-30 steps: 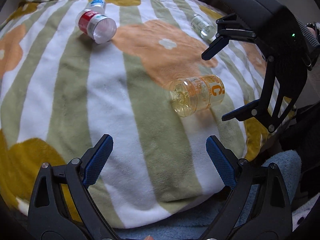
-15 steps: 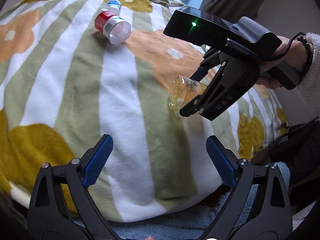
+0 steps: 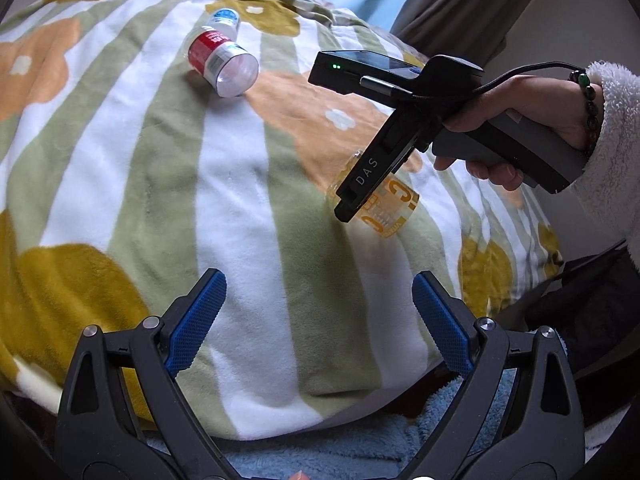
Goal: Flip cup upside down
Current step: 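Turn the cup bottom-up with the right tool and lower it onto the bed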
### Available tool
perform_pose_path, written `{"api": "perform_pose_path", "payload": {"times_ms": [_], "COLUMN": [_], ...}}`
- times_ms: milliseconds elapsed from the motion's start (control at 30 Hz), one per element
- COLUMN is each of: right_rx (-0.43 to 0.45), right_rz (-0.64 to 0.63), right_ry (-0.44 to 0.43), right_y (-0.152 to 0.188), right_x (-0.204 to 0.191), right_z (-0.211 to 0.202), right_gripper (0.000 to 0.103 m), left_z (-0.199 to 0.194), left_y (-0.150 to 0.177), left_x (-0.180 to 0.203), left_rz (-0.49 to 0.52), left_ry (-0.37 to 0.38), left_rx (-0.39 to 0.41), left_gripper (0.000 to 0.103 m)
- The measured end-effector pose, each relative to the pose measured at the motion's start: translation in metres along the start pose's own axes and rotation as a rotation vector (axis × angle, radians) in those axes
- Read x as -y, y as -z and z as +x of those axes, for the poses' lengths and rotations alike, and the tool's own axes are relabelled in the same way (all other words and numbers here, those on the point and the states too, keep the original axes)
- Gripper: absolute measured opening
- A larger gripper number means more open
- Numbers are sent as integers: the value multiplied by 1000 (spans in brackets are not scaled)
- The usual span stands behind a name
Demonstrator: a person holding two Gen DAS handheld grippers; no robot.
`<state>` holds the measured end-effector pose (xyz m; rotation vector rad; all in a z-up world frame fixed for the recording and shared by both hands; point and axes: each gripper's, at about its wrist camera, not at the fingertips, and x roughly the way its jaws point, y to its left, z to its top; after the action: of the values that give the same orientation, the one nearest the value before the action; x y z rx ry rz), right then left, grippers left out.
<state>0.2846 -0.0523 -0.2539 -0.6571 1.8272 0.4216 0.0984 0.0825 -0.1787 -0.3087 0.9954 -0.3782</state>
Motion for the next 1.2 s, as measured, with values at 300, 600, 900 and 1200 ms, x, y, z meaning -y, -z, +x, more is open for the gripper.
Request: {"api": "perform_pose_path", "payload": {"times_ms": [300, 600, 900, 1200], "right_rx": [12, 320, 867, 1148], "right_rz": [-24, 8, 81, 151], "right_ry": [-21, -132, -258, -234], "right_y": [-36, 15, 93, 111], "right_x": [-4, 25, 34, 15], "right_z": [-26, -58, -63, -33], "right_gripper": [58, 58, 58, 58], "left_z": [4, 16, 23, 21], "left_y": [-1, -6, -14, -21], "left_x": [-5, -1, 2, 5], "left_rz": [-4, 8, 4, 2], "left_ry": [-16, -31, -48, -66], "left_rx": [-13, -36, -29, 6], "left_gripper": [94, 94, 94, 94]}}
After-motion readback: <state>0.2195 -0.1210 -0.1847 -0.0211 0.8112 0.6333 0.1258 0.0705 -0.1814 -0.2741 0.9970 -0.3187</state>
